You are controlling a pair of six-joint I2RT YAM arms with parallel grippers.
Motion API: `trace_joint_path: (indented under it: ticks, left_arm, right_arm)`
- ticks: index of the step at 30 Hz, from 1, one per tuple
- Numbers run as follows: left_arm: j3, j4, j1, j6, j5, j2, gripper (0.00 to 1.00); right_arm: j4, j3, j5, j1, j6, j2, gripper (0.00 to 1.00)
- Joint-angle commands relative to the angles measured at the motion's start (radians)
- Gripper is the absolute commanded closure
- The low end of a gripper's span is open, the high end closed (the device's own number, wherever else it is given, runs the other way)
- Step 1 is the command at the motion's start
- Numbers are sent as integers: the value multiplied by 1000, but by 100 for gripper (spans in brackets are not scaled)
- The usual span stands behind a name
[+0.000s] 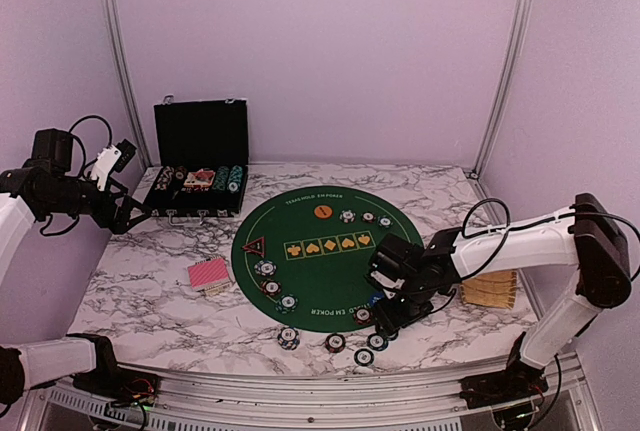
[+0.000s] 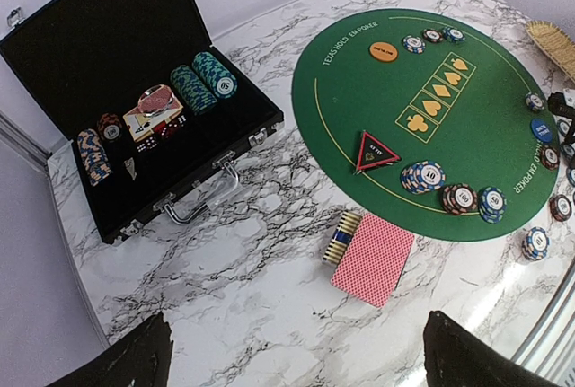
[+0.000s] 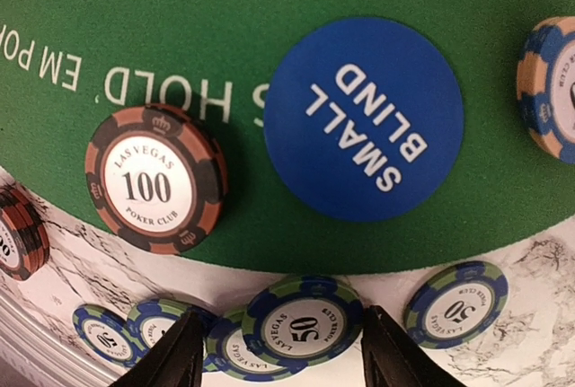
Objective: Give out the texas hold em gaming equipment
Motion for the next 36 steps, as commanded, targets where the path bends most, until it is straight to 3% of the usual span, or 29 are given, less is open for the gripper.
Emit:
trace_joint_path:
  ticks: [1,15,36]
  left_arm:
    - [-3,-22,4,11,11,-7,1]
    - [-6,-22,3,11,11,-6,1]
    - [-7,-22,3,7,8,-16,1]
  right_arm:
    - [19,14,21,14,3,33,43]
    - [-16,26,90,49,30,6,62]
    - [-145,168,199,-13,-23,-78,66]
